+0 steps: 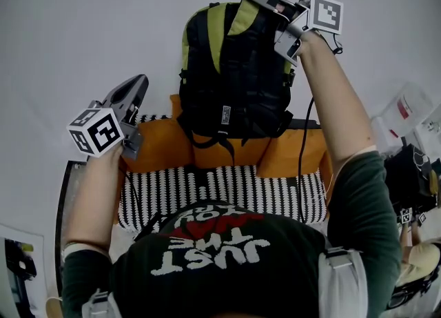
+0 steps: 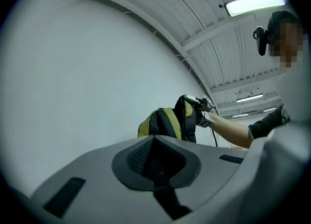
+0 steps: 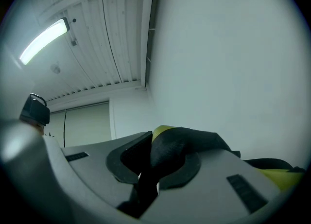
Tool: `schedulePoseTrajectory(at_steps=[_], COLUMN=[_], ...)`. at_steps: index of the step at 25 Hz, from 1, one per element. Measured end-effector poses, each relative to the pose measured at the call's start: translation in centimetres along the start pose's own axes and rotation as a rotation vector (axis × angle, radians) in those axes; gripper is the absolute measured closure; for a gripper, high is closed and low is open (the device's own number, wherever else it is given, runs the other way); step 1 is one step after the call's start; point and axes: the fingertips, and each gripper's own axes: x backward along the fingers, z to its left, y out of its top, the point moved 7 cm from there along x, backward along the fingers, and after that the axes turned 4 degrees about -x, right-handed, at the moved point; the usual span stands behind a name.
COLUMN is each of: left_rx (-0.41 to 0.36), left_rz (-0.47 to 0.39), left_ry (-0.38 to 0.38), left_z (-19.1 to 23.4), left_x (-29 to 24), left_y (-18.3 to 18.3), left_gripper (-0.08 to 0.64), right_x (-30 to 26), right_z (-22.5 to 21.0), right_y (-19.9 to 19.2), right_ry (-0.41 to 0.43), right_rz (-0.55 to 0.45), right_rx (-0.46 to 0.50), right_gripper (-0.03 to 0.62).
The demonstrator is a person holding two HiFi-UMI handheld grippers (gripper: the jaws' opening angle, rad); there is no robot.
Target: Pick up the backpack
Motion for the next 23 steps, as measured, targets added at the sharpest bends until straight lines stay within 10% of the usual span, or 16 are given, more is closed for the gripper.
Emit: schedulePoseTrajectory(at_steps=[23], left_rx=[-0.011], left_rz=[-0.003], left_ry=[0.002], left_z=[-0.17], left_x=[-0.05], left_y=[0.23], left_gripper=[0.549], right_x=[-0.12], right_z=[0.11], right_y=[0.18], right_ry=[-0.006], right_rz=[0.013], right_rx=[0.026], right_gripper=[0.535])
